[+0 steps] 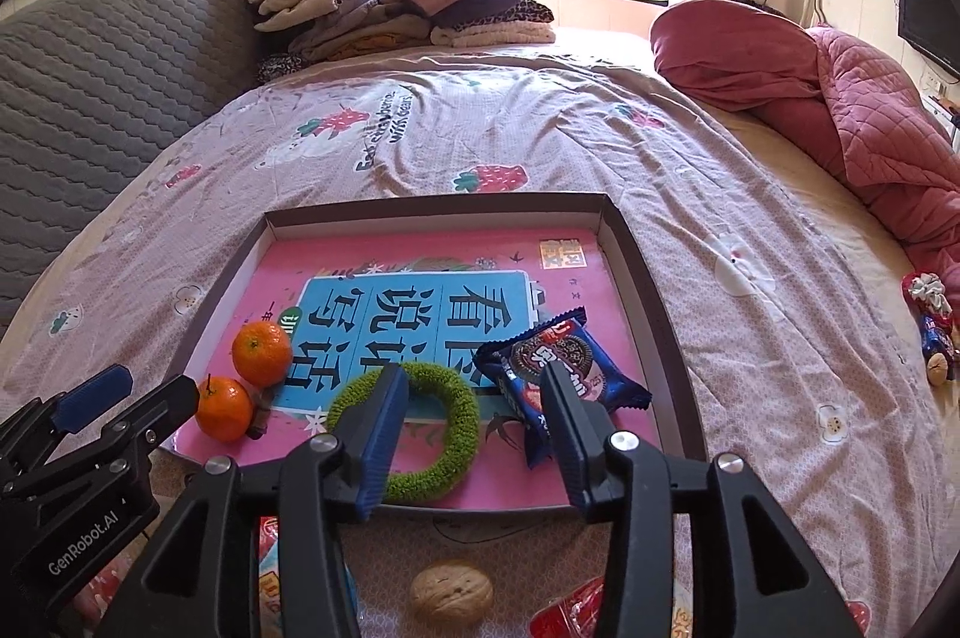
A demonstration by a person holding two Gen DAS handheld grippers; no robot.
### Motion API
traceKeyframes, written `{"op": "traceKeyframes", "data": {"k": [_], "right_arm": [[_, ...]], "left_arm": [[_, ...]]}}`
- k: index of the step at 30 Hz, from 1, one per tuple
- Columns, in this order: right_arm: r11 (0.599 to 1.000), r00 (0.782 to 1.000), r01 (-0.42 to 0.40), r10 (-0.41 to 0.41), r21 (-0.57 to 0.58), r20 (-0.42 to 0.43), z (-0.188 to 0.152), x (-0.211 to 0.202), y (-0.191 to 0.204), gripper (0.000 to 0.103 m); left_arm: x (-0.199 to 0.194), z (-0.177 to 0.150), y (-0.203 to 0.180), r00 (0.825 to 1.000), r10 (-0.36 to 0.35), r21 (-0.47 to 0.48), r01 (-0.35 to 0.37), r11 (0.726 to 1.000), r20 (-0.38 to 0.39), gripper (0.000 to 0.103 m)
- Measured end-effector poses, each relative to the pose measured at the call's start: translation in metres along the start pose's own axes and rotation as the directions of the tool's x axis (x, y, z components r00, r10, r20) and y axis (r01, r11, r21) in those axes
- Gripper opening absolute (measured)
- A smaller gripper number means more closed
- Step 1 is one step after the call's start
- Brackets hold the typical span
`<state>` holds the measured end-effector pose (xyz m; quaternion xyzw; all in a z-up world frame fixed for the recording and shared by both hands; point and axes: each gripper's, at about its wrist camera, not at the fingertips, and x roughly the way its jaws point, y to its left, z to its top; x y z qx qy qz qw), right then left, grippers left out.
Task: Organize objects
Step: 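Withdraw both grippers up and away from the book box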
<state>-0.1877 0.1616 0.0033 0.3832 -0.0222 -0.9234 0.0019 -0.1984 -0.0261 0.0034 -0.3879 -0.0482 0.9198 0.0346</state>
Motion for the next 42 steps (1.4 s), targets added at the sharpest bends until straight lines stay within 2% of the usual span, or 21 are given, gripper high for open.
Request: {"op": "traceKeyframes", "data": {"k": [11, 15, 21, 27, 42], "right_arm": [[1.0, 0.998, -0.014, 0.016, -0.028, 0.062, 0.005, -0.039, 0.005, 0.046], [0.999, 0.996, -0.023, 0.026, -0.044, 0.083, 0.006, -0.054, 0.009, 0.046], [0.998, 0.992, -0.018, 0.025, -0.057, 0.12, 0.007, -0.076, 0.01, 0.047], [0.997, 0.99, -0.033, 0.041, -0.064, 0.134, 0.006, -0.096, 0.01, 0.052], [0.99, 0.977, 0.022, 0.009, -0.141, 0.212, -0.003, -0.149, 0.02, 0.053]], "left_arm": [[-0.033, 0.0, -0.001, 0.999, 0.0, 0.008, 0.0, 1.0, 0.034, 0.065], [-0.047, 0.0, -0.003, 0.999, 0.003, 0.016, -0.004, 1.0, 0.049, 0.07], [-0.068, 0.0, -0.006, 0.997, 0.01, 0.024, -0.012, 1.0, 0.072, 0.072], [-0.087, -0.003, -0.008, 0.996, 0.015, 0.027, -0.017, 0.999, 0.085, 0.074], [-0.134, -0.003, -0.013, 0.991, 0.032, 0.047, -0.039, 0.998, 0.132, 0.075]]}}
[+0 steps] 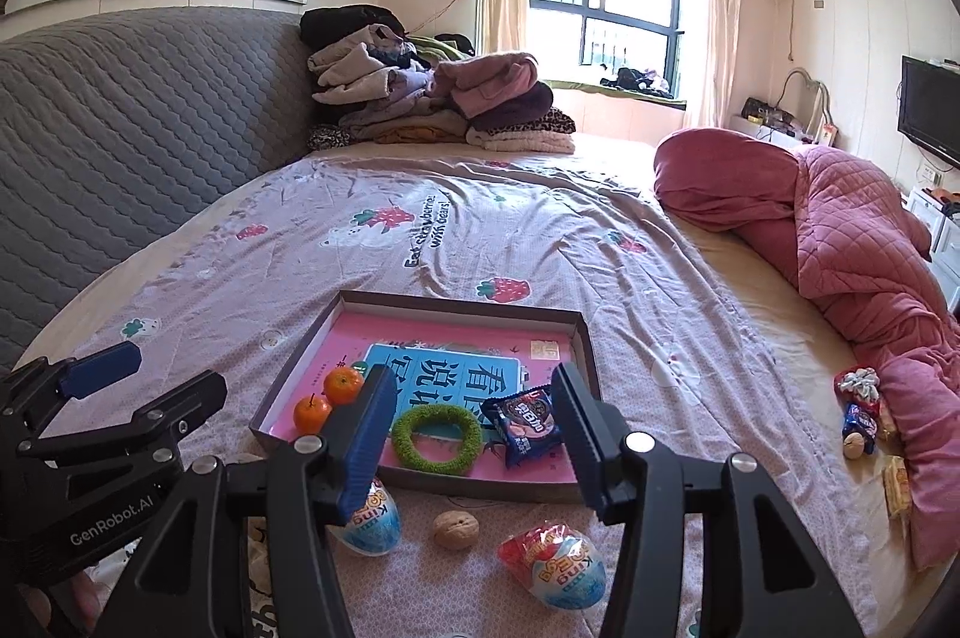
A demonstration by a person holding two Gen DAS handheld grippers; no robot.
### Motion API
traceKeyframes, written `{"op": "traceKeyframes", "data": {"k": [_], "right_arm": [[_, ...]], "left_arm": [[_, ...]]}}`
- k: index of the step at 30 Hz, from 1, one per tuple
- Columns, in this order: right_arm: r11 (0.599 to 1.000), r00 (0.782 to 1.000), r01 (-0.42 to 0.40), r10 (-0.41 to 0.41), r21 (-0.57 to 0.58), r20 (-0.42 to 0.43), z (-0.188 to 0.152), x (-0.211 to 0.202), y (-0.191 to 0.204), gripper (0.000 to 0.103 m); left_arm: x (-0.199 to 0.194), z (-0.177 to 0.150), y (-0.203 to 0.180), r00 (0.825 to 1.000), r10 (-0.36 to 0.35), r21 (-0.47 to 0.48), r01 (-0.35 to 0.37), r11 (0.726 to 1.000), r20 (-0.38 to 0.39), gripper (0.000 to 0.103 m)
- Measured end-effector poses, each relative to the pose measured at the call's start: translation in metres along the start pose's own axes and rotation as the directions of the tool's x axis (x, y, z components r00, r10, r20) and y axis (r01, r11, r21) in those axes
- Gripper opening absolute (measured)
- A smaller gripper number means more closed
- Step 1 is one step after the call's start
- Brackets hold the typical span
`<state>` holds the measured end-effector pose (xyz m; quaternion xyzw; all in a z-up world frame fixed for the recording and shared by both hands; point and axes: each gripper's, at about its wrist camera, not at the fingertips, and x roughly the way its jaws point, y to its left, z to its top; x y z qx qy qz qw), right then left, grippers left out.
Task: Organize objects
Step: 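Withdraw both grippers up and away from the book box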
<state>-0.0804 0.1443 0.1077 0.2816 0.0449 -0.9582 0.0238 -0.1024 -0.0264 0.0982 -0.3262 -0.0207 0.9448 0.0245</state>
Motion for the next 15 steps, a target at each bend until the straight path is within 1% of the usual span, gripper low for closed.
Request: {"op": "traceKeyframes", "data": {"k": [7, 15], "right_arm": [[1.0, 1.0, -0.007, 0.007, -0.011, -0.001, -0.005, -0.012, 0.002, 0.054], [1.0, 1.0, -0.012, 0.012, -0.023, 0.001, -0.012, -0.021, 0.005, 0.054]], "left_arm": [[-0.013, -0.002, 0.0, 1.0, -0.001, 0.003, 0.001, 1.0, 0.006, 0.075], [-0.022, -0.012, -0.001, 1.0, -0.002, 0.008, 0.002, 1.0, 0.005, 0.075]]}}
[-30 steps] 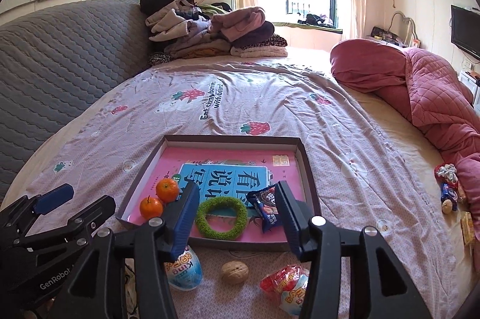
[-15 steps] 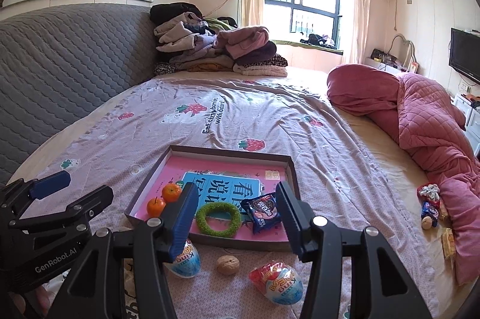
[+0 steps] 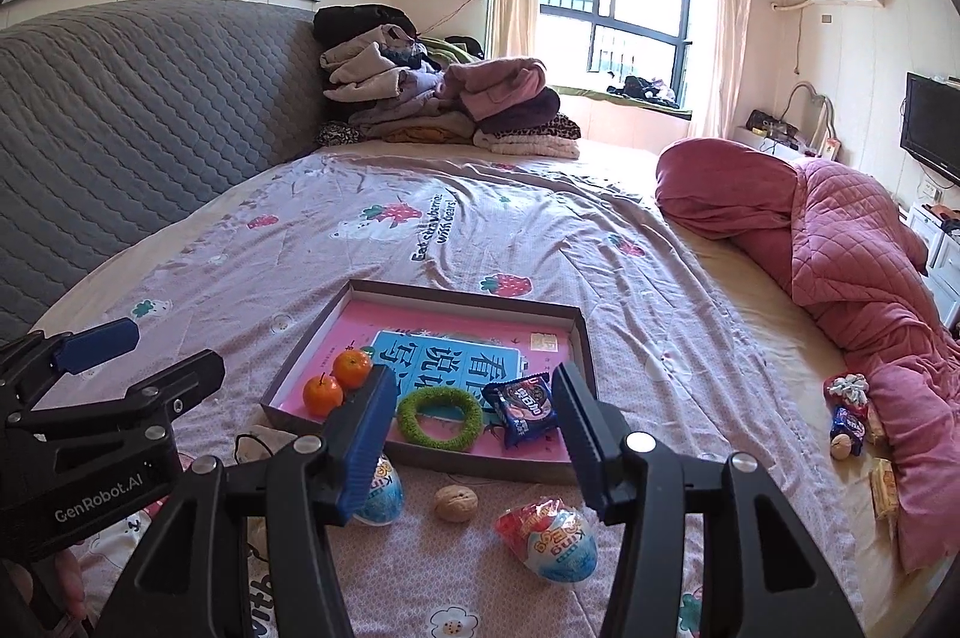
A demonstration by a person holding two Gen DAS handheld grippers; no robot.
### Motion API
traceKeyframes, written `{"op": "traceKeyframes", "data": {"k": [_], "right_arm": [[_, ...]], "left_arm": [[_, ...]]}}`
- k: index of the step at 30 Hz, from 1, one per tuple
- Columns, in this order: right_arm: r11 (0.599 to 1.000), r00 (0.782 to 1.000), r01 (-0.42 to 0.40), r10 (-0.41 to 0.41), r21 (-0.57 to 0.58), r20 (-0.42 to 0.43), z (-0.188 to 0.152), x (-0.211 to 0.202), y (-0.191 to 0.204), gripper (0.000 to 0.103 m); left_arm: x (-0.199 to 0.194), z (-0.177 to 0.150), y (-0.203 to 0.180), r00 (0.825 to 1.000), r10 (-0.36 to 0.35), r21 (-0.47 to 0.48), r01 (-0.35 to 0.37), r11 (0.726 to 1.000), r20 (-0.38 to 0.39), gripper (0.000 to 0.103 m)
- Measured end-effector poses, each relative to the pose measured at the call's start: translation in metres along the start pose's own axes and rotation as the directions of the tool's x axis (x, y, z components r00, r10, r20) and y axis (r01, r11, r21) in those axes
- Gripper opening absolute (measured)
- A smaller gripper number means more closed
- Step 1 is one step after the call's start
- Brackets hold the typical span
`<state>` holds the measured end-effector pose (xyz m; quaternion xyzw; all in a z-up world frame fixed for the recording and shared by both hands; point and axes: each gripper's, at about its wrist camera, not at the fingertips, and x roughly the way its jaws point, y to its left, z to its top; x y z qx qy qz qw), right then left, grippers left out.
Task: Organize objects
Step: 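Withdraw both grippers up and away from the book box, then move left gripper to the white cloth scrunchie while right gripper approaches the walnut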
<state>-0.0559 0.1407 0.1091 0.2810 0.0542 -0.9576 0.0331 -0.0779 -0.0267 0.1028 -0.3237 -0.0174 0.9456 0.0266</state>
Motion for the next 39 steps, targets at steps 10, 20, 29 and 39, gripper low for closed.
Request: {"op": "traceKeyframes", "data": {"k": [10, 20, 29, 39], "right_arm": [[1.0, 1.0, -0.01, 0.01, 0.008, -0.015, -0.011, -0.001, -0.002, 0.054], [1.0, 1.0, -0.009, 0.009, 0.005, -0.028, -0.02, 0.0, -0.005, 0.054], [1.0, 0.999, -0.011, 0.011, -0.003, -0.049, -0.028, 0.005, -0.005, 0.054], [1.0, 0.998, -0.018, 0.017, -0.016, -0.059, -0.038, 0.011, -0.003, 0.054]], "left_arm": [[-0.005, -0.008, -0.001, 1.0, 0.007, 0.003, -0.007, 1.0, -0.005, 0.075], [-0.003, -0.022, -0.002, 1.0, 0.002, 0.001, -0.002, 1.0, -0.025, 0.075], [0.002, -0.03, -0.004, 0.999, 0.01, 0.009, -0.009, 1.0, -0.043, 0.075], [0.006, -0.039, -0.004, 0.998, 0.01, 0.017, -0.009, 1.0, -0.06, 0.075]]}}
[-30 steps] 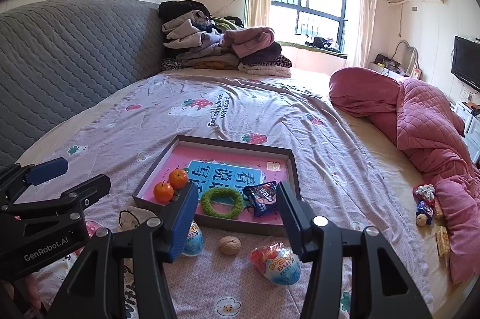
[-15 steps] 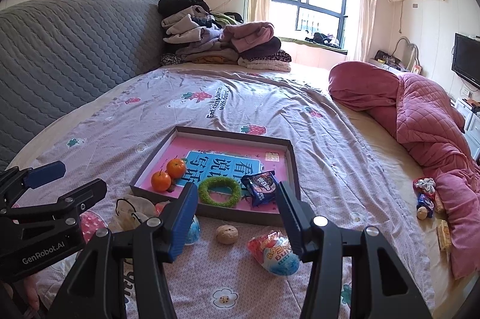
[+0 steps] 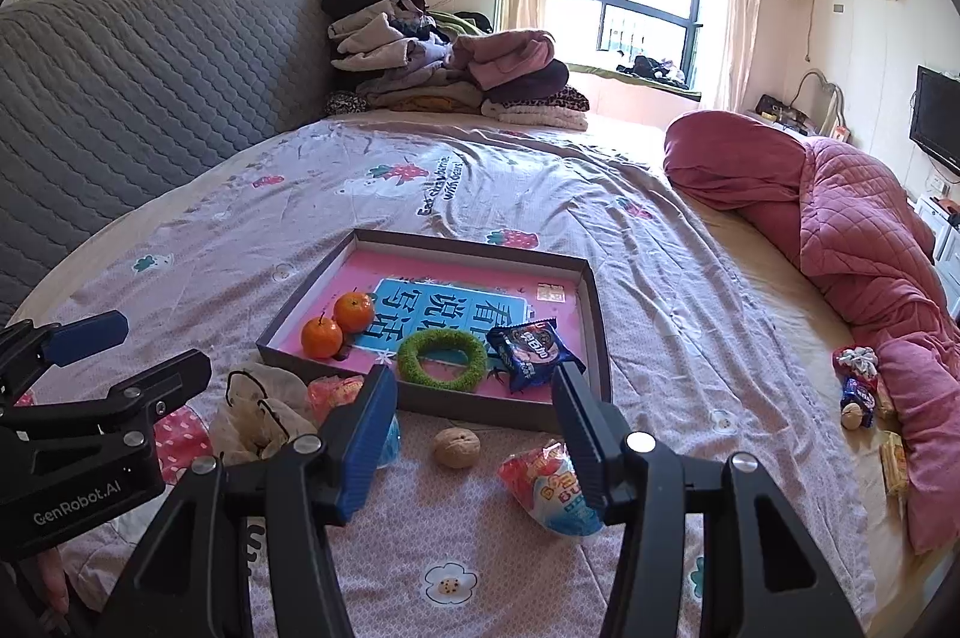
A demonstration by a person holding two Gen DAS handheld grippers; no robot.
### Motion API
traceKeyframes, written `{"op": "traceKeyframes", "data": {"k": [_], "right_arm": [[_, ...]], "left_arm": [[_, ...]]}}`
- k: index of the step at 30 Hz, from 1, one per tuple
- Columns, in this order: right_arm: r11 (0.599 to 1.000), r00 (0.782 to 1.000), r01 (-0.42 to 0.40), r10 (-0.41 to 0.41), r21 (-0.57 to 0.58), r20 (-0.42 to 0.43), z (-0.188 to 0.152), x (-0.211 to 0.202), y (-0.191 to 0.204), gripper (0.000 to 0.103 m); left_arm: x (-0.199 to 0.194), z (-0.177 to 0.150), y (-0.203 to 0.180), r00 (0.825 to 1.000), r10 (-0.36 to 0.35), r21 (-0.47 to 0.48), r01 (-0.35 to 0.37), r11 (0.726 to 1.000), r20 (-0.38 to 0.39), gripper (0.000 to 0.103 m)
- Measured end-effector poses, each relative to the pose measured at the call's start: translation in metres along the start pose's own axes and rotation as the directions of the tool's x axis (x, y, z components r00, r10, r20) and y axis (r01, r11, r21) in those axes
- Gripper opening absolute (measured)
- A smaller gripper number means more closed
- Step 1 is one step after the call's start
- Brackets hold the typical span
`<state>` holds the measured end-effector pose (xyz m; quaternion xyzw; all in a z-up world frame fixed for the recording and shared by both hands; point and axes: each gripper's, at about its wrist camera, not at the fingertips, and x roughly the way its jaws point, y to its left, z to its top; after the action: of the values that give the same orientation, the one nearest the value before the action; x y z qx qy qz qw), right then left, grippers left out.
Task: Organize objects
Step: 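Move left gripper to the white cloth scrunchie while right gripper approaches the walnut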
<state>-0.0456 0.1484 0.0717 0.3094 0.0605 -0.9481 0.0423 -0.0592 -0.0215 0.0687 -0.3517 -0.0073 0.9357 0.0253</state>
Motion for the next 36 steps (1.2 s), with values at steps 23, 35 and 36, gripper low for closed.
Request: {"op": "traceKeyframes", "data": {"k": [23, 35, 36], "right_arm": [[0.997, 0.999, -0.008, 0.004, -0.074, -0.051, -0.033, 0.029, 0.012, 0.054], [0.991, 0.995, 0.021, -0.033, -0.134, -0.09, -0.05, 0.051, 0.022, 0.054], [0.989, 0.995, 0.03, -0.043, -0.146, -0.09, -0.052, 0.052, 0.023, 0.054]], "left_arm": [[0.032, -0.031, -0.003, 0.997, -0.002, 0.012, 0.003, 1.0, -0.071, 0.075], [0.049, -0.044, 0.0, 0.994, -0.001, 0.011, 0.002, 1.0, -0.105, 0.075], [0.051, -0.045, -0.001, 0.994, 0.0, 0.01, 0.002, 1.0, -0.106, 0.075]]}}
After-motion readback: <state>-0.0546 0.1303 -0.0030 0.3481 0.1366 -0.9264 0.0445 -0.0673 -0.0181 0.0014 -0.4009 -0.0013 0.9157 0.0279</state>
